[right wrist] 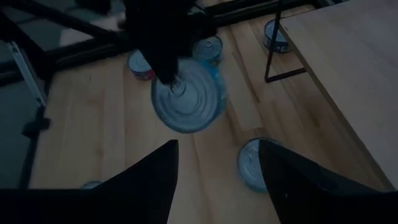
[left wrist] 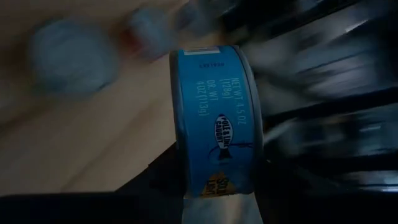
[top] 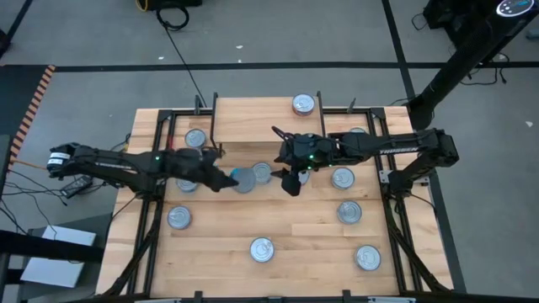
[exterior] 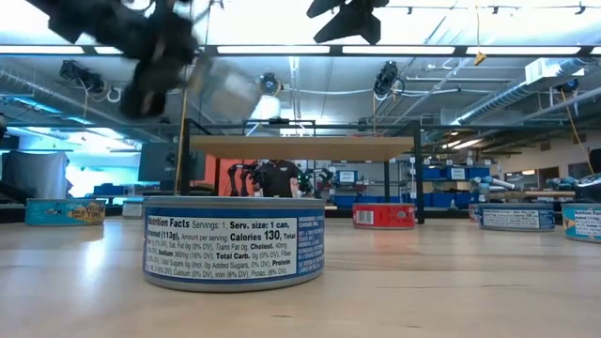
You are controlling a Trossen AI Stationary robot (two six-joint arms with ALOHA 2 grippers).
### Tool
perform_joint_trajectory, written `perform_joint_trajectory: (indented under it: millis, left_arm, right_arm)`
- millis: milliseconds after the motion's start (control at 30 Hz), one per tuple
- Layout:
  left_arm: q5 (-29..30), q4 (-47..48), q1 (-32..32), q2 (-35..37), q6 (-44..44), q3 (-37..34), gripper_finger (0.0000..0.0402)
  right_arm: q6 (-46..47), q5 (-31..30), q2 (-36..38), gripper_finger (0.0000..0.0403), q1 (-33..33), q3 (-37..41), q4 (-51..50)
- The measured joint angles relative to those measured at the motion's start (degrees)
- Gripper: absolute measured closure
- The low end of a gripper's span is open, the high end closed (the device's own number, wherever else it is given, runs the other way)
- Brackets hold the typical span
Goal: Stack canned seafood by type on shelf
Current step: Put the yellow-blue tuna can on the shelf
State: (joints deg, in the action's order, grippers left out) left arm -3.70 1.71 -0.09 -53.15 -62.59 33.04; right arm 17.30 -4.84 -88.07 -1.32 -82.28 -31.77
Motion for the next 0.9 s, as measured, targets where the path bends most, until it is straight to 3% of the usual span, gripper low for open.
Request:
perform_joint_trajectory:
  millis: [200, 333, 500, 667, 900]
  left_arm:
    - [-0.62, -19.4, 0.11, -0.26, -0.12, 0.04, 0.0253]
    - [-2.19, -25.66, 0.15, -0.9, -0.78, 0.04, 0.0253]
    - [-0.27, -32.45, 0.44, -0.89, -4.46, 0.04, 0.0253]
    - [7.33, -32.77, 4.45, -1.46, -8.88, 0.04, 0.0253]
    - [8.97, -31.2, 11.08, -8.44, -9.13, 0.81, 0.0253]
  right_arm:
    - [11.92, 1.82, 3.38, 0.017, 0.34, 0.0, 2.82]
    - [19.17, 6.59, 5.75, 0.0163, 1.74, 0.0, 9.45]
    - [12.39, 10.47, 8.06, 0.0154, 2.11, 0.0, 17.69]
    - [8.07, 7.95, 9.99, 0.0158, 1.73, -0.01, 17.87]
    - [6.22, 5.92, 10.77, 0.0172, 2.22, -0.02, 17.81]
